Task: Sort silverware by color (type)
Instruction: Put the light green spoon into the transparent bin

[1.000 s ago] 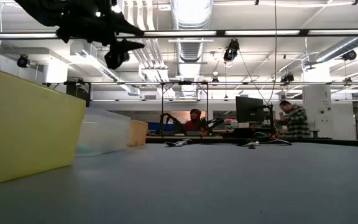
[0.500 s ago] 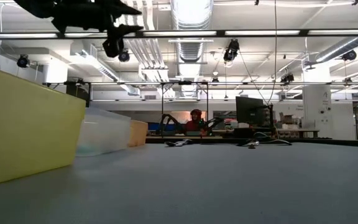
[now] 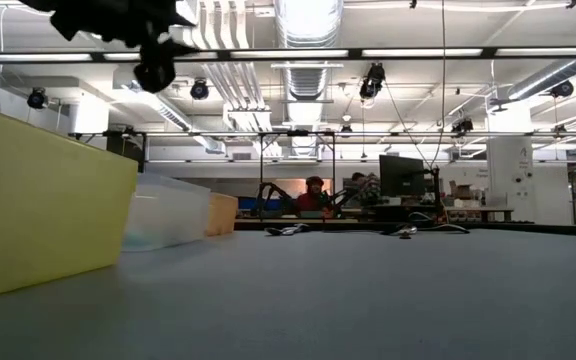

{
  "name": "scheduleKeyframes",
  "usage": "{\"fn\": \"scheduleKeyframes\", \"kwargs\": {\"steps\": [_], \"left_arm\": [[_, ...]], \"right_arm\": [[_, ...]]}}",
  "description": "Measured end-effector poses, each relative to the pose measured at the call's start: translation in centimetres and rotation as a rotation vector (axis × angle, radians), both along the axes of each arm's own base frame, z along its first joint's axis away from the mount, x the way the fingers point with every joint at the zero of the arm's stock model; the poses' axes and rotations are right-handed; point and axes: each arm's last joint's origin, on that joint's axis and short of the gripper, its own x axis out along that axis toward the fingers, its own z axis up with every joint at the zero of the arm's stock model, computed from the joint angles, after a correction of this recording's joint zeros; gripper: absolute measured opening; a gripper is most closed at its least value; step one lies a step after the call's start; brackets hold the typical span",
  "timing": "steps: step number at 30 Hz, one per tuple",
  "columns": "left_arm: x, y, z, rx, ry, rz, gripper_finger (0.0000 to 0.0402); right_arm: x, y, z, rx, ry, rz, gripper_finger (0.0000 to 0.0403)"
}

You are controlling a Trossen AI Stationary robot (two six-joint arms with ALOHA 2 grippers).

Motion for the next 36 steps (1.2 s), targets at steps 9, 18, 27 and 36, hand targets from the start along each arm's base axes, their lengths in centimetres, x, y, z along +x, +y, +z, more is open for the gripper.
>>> {"fn": "scheduleKeyframes", "kwargs": {"steps": [9,18,27,36], "left_arm": [[0.7,-0.3,-2.6,0.01,0.136,-0.012,0.0142],[1.1,-0.5,-3.5,0.047,0.155,-0.055,0.0142],[1.0,-0.5,-3.8,0.063,0.17,-0.065,0.0142],[0.5,-0.6,-4.5,0.168,0.25,-0.058,0.0142]], "right_arm": [[4.1,-5.6,-0.7,-0.287,-0.214,-0.123,0.0015],[10.1,-13.2,-0.6,-0.372,-0.361,-0.222,0.0014],[15.0,-20.4,0.6,-0.343,-0.541,-0.286,0.0014],[17.0,-23.5,3.7,-0.335,-0.653,-0.254,0.0013]]}}
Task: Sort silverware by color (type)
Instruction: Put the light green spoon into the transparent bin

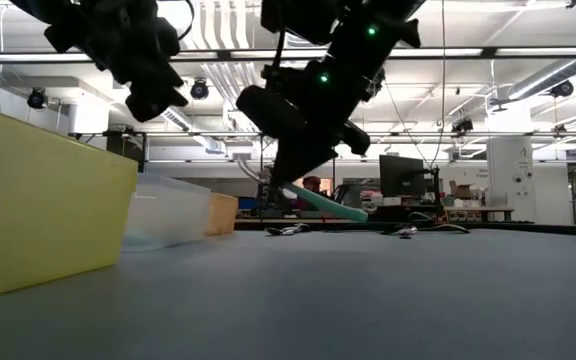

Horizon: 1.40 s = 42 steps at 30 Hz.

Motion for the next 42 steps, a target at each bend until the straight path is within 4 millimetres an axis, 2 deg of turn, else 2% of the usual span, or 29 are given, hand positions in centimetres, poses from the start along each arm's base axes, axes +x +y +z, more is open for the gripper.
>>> {"fn": "scheduleKeyframes", "kwargs": {"steps": [6,18,24,27,32,42], "left_arm": [[0.2,0.4,-0.1,0.095,0.014,0.079,0.0142],[1.0,0.9,-0.8,0.08,0.028,0.085,0.0142],[1.5,1.1,-1.1,0.096,0.033,0.093,0.0142],[1.5,1.3,-1.0,0.125,0.035,0.129,0.0142],[1.8,1.5,-0.6,0.152,-0.012,0.142,0.0142],[2.5,2.2,0.8,0.244,-0.145,0.288,0.0142]], "right_arm": [[0.9,-1.5,1.2,0.006,-0.077,-0.037,0.0019],[3.0,-6.1,5.2,-0.003,-0.305,-0.142,0.0018],[4.2,-8.3,7.7,-0.029,-0.553,-0.169,0.0018],[4.6,-8.7,8.9,-0.098,-0.646,-0.143,0.0018],[4.6,-9.0,9.9,-0.259,-0.671,-0.151,0.0018],[4.7,-9.5,10.4,-0.335,-0.676,-0.126,0.0018]]}}
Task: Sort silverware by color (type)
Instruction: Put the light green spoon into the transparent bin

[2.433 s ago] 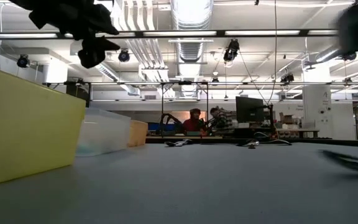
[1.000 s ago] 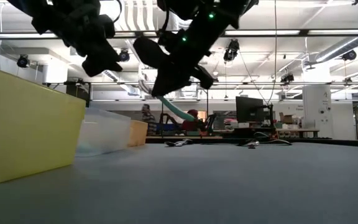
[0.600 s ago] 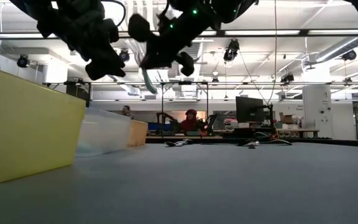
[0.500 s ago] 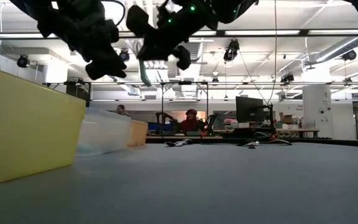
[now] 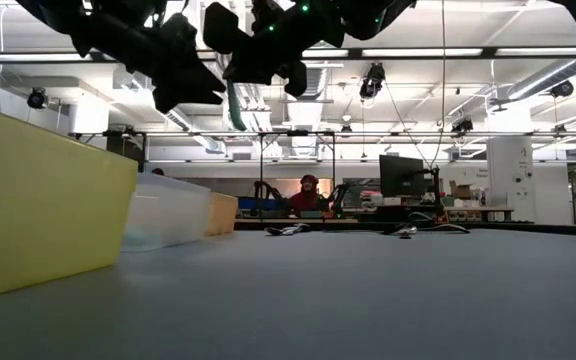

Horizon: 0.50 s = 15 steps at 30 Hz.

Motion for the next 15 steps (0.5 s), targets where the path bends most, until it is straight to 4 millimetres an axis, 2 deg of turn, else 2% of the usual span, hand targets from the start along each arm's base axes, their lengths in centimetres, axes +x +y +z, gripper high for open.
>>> {"fn": "scheduleKeyframes", "kwargs": {"steps": [5,15], "left_arm": [[0.1,0.3,0.7,-0.023,-0.053,0.114,0.0142],[0.4,0.5,1.2,-0.07,-0.086,0.144,0.0142]], "right_arm": [[0.1,-0.2,0.4,-0.045,-0.006,0.042,0.0018],[0.1,-1.2,1.0,-0.048,-0.079,0.142,0.0018]]}}
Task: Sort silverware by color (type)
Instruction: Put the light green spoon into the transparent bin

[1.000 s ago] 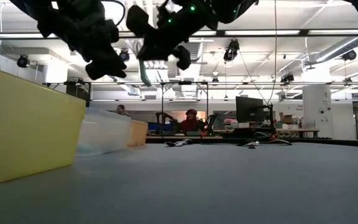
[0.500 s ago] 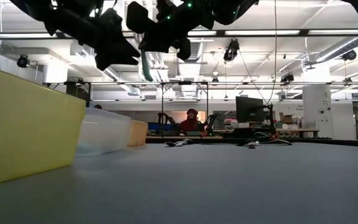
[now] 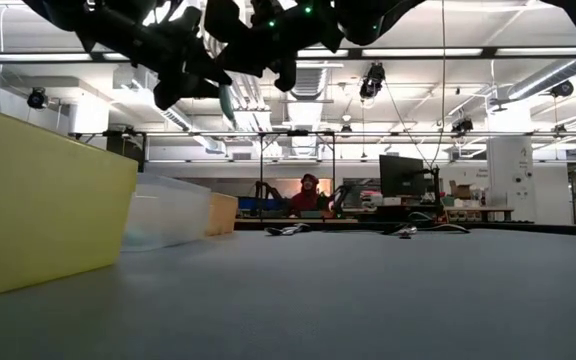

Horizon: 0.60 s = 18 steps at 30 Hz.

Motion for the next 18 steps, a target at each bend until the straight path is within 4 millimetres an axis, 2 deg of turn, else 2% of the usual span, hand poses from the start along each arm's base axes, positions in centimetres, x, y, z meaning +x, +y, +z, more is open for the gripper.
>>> {"fn": "scheduleKeyframes", "kwargs": {"steps": [7,10,15,18], "left_arm": [[0.4,0.17,-0.33,-0.01,0.004,0.001,0.0132],[0.41,0.21,-0.37,-0.007,0.009,0.013,0.0106],[0.39,0.28,-0.35,0.012,0.014,0.04,0.0032],[0.39,0.28,-0.26,0.015,0.01,0.037,0.0025]], "right_arm": [[0.02,0.0,0.17,-0.024,-0.005,0.02,0.0018],[0.03,0.0,0.2,-0.026,-0.007,0.034,0.0018],[0.04,-0.05,0.35,-0.022,-0.013,0.033,0.0017],[0.1,-0.04,0.7,-0.025,-0.018,0.035,0.0017]]}}
